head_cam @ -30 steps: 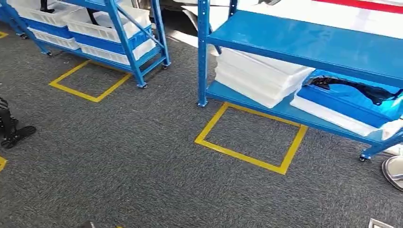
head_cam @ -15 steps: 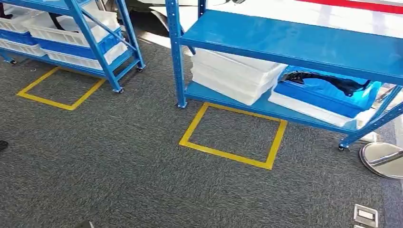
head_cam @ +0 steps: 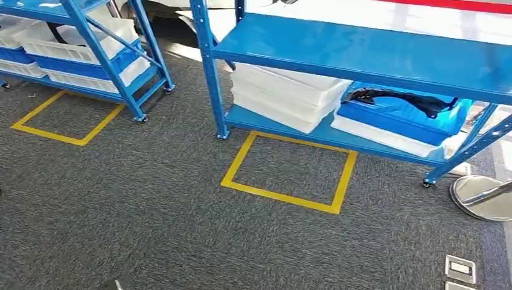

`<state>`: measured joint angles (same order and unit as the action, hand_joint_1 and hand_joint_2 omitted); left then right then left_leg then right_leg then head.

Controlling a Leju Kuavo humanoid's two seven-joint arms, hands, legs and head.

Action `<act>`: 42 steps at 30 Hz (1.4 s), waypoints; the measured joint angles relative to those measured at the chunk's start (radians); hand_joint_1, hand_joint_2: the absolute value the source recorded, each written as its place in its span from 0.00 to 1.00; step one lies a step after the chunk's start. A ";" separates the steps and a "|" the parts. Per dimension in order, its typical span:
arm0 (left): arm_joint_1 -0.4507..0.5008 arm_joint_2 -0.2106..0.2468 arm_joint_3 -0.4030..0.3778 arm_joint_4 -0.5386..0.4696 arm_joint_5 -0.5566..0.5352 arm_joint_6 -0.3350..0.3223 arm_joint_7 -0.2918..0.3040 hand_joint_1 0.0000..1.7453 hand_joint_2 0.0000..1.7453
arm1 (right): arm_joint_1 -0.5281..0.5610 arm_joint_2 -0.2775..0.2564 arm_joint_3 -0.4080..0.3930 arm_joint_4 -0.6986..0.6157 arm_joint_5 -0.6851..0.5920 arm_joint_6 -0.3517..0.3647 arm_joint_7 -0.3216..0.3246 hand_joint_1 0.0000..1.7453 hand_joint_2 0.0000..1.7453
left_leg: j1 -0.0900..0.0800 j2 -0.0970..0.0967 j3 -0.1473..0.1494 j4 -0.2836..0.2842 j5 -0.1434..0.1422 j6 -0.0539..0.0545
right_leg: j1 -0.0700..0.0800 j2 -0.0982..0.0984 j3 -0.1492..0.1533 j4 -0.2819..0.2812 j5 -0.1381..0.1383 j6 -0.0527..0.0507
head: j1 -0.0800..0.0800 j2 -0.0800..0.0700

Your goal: Take the parts from the cabinet and place them on the table.

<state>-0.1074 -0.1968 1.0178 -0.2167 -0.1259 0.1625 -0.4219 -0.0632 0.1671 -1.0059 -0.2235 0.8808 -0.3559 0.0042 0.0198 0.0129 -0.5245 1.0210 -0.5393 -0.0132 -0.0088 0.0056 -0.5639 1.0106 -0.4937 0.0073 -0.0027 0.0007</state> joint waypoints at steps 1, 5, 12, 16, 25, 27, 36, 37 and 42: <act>0.000 0.000 0.000 0.000 0.000 -0.002 0.000 0.00 0.00 | 0.001 0.000 0.000 0.000 0.000 0.000 0.000 0.00 0.00 | 0.000 -0.002 -0.002 0.016 -0.013 -0.001 | -0.001 0.000 0.007 -0.006 0.001 -0.004 | -0.001 0.000; 0.003 0.000 0.000 0.000 0.000 -0.005 0.000 0.00 0.00 | -0.001 0.000 0.002 0.001 0.001 0.011 0.000 0.00 0.00 | -0.002 -0.004 -0.149 0.290 -0.119 -0.001 | 0.005 0.002 0.016 -0.006 -0.009 -0.024 | -0.003 0.000; 0.002 0.004 0.000 0.000 -0.002 -0.005 0.000 0.00 0.00 | -0.001 0.004 0.004 0.003 0.002 0.028 0.000 0.00 0.00 | -0.014 -0.006 -0.048 0.022 0.033 0.028 | 0.013 0.018 0.053 -0.001 -0.047 -0.005 | -0.002 0.000; 0.007 0.004 0.000 0.000 0.000 -0.004 0.000 0.00 0.00 | -0.001 0.003 0.005 0.003 0.003 0.035 0.000 0.00 0.00 | -0.008 -0.007 -0.030 0.004 0.030 0.043 | 0.010 0.013 0.057 0.018 -0.056 0.012 | -0.001 0.000; 0.008 0.004 0.000 0.000 0.000 -0.005 0.000 0.00 0.00 | 0.004 0.003 0.005 0.003 0.005 0.045 0.002 0.00 0.00 | 0.005 -0.006 0.049 0.001 -0.031 0.034 | -0.008 0.000 -0.059 0.063 0.047 0.042 | 0.000 0.000; 0.004 0.004 -0.001 0.000 -0.004 -0.005 0.000 0.00 0.00 | 0.004 0.003 0.005 0.005 0.005 0.055 0.002 0.00 0.00 | 0.004 -0.005 0.052 -0.003 -0.039 0.024 | 0.005 -0.008 -0.056 0.028 -0.002 0.026 | 0.002 0.000; 0.003 0.002 -0.001 0.000 0.000 -0.005 -0.002 0.00 0.00 | 0.002 0.003 0.007 0.005 0.007 0.069 0.002 0.00 0.00 | 0.000 -0.005 -0.119 0.302 -0.148 -0.002 | 0.007 0.005 0.010 0.010 -0.025 -0.035 | -0.005 0.000; 0.005 0.002 -0.001 0.000 0.000 -0.005 -0.002 0.00 0.00 | 0.004 0.003 0.006 0.005 0.007 0.070 0.002 0.00 0.00 | 0.000 -0.005 -0.133 0.297 -0.132 0.000 | 0.009 0.008 0.022 0.010 -0.033 -0.035 | -0.005 0.000; 0.005 0.004 -0.001 0.000 -0.003 -0.005 -0.001 0.00 0.00 | 0.005 0.008 0.007 0.008 0.008 0.075 0.001 0.00 0.00 | -0.018 -0.005 -0.101 0.063 0.033 0.032 | 0.013 0.014 0.079 0.010 -0.080 -0.019 | 0.003 0.000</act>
<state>-0.1019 -0.1926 1.0170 -0.2163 -0.1289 0.1579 -0.4231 -0.0582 0.1751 -0.9991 -0.2159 0.8885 -0.2808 0.0053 0.0014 0.0077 -0.6253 1.0843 -0.5063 0.0183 0.0046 0.0198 -0.4844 1.0208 -0.5736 -0.0117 0.0008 0.0004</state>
